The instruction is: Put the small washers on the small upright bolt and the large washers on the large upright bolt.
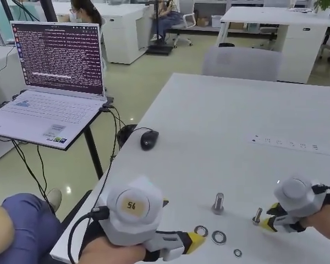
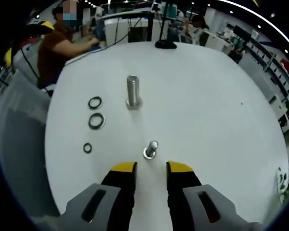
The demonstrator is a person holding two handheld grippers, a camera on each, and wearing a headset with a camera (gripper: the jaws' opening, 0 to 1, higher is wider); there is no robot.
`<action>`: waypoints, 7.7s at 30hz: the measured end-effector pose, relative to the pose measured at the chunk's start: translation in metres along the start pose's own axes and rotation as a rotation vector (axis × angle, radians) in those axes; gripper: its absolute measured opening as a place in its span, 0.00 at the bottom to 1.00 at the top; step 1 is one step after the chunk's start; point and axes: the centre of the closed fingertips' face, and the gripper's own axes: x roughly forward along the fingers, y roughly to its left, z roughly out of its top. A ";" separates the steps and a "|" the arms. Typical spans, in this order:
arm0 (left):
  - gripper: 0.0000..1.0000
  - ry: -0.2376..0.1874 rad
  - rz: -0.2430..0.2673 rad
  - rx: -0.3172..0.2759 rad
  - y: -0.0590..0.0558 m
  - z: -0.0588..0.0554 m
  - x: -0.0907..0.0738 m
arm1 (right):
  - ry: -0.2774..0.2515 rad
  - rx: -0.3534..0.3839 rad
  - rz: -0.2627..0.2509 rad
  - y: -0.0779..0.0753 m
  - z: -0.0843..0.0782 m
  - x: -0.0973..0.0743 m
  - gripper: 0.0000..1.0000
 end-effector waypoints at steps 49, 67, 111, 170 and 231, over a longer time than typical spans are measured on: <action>0.62 0.005 0.015 -0.017 0.002 -0.006 -0.006 | -0.027 -0.119 0.198 0.103 0.015 0.027 0.23; 0.62 0.005 0.004 -0.001 -0.003 -0.002 -0.005 | -0.024 -0.194 0.223 0.105 0.017 0.029 0.15; 0.62 -0.015 0.036 -0.019 0.004 -0.001 -0.010 | -0.068 -0.104 0.179 0.087 0.019 0.012 0.13; 0.62 -0.018 0.041 0.000 0.002 0.007 -0.012 | -0.014 -0.106 -0.011 -0.006 0.039 -0.014 0.13; 0.62 -0.010 0.055 -0.036 0.004 -0.006 -0.014 | -0.024 0.042 0.010 -0.002 -0.005 -0.018 0.26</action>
